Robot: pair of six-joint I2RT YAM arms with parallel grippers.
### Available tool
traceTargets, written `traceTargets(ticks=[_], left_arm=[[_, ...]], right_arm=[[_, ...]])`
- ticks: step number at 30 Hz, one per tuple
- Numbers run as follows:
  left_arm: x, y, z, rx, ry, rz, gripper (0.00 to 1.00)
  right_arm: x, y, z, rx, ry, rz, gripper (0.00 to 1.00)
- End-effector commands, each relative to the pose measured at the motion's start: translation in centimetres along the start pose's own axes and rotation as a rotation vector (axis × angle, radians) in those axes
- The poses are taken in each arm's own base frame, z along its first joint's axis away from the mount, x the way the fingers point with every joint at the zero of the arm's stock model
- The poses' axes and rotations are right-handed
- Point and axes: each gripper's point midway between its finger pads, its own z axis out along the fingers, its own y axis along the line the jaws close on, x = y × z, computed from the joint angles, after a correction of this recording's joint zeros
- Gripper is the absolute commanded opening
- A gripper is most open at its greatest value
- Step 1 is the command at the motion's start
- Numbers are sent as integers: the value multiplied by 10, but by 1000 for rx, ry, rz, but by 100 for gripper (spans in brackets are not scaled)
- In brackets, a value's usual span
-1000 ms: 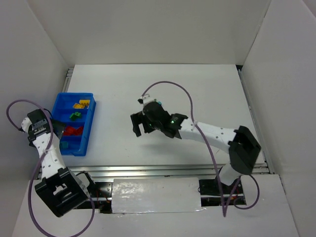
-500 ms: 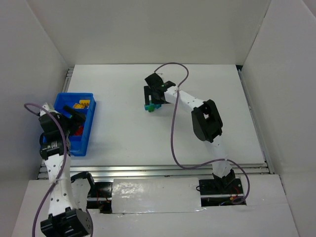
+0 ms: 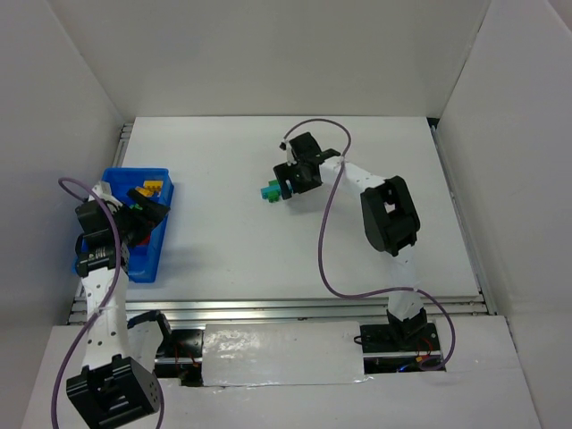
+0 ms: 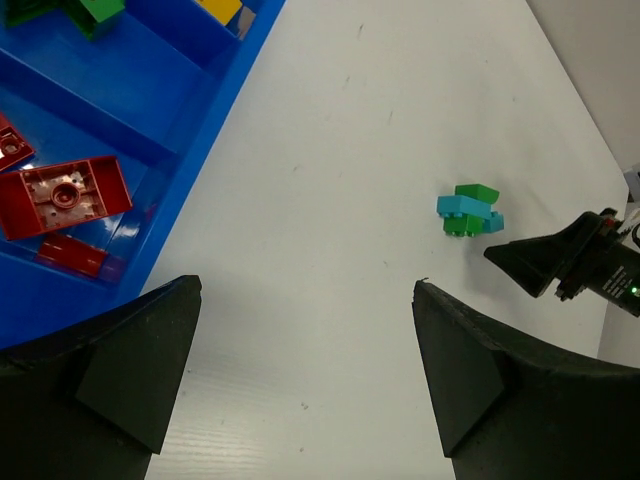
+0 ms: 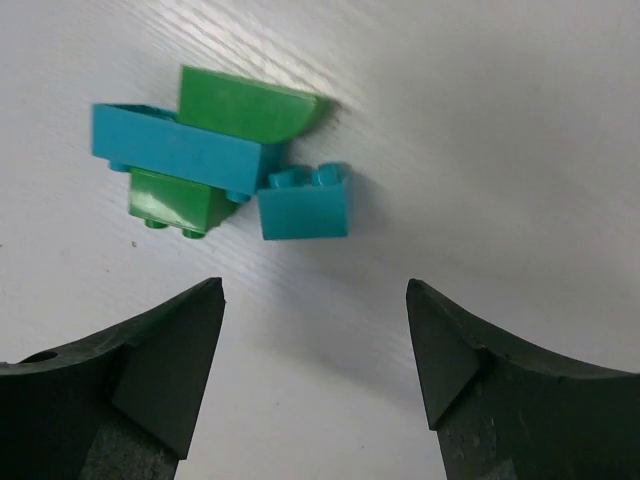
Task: Sort the legos into containers by color
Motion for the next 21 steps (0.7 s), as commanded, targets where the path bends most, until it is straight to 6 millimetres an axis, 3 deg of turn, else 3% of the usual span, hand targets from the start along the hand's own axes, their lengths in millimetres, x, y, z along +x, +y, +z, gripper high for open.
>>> traceTargets(ticks=[1, 6, 12, 21], left_arm=[[-4, -14, 2, 78, -6, 48, 100], [-2, -17, 2, 99, 4, 49, 99], [-1, -17, 3, 102, 13, 51, 99], [2, -19, 7, 119, 36, 42, 99]], right_arm=[[-34, 9, -11, -47, -76, -166, 80], [-43, 6, -4, -25, -109, -194, 78], [-48, 7, 6, -32, -78, -199, 61], [-36, 16, 14, -103, -23, -221, 60]])
